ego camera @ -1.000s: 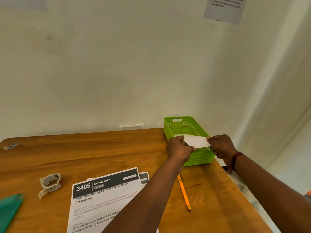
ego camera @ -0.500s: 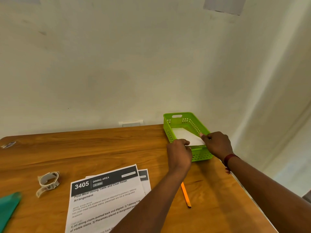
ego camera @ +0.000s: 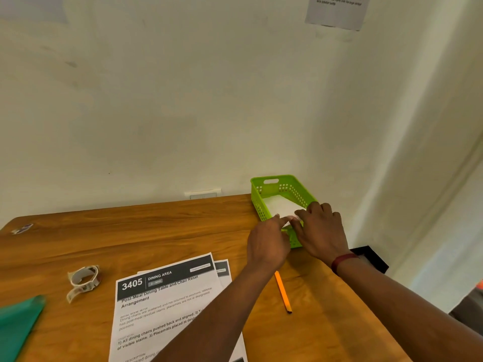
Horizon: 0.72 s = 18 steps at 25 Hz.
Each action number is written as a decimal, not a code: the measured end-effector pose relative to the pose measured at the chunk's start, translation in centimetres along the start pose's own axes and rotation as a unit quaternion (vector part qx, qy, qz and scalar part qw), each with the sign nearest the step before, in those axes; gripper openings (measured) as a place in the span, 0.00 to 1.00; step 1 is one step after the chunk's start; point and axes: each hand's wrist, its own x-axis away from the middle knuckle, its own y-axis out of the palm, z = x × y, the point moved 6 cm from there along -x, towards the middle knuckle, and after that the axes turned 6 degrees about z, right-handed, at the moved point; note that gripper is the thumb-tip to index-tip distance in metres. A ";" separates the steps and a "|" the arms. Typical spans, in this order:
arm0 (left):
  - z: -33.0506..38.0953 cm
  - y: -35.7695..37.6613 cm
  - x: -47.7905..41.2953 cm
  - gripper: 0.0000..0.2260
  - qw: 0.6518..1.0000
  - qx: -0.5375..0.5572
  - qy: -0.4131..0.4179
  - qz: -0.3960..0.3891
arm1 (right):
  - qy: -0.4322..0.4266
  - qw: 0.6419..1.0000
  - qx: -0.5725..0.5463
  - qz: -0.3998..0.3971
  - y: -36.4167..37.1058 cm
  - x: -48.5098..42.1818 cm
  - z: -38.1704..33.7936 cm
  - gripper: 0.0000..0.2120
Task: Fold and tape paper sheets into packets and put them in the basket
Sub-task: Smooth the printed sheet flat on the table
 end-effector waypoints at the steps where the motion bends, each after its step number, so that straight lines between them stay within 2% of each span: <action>1: 0.0 -0.4 0.2 0.20 1.000 -0.003 0.012 -0.007 | -0.001 1.000 0.020 0.005 -0.2 0.4 -0.3 0.24; 5: -1.5 -2.6 1.7 0.25 0.999 -0.020 0.037 -0.028 | 0.023 1.000 0.017 -0.005 -0.7 2.1 -1.8 0.23; 8: -4.2 -5.8 3.9 0.26 0.998 -0.055 0.032 -0.024 | 0.029 0.998 -0.061 0.003 -1.8 3.8 -3.2 0.25; 13: -10.2 -12.3 9.6 0.26 0.993 -0.119 -0.015 -0.004 | 0.006 0.982 -0.186 0.018 -3.8 8.3 -7.3 0.28; 18: -15.8 -17.7 15.3 0.25 0.983 -0.156 -0.093 0.027 | -0.009 0.952 -0.304 -0.041 -3.6 13.4 -13.8 0.31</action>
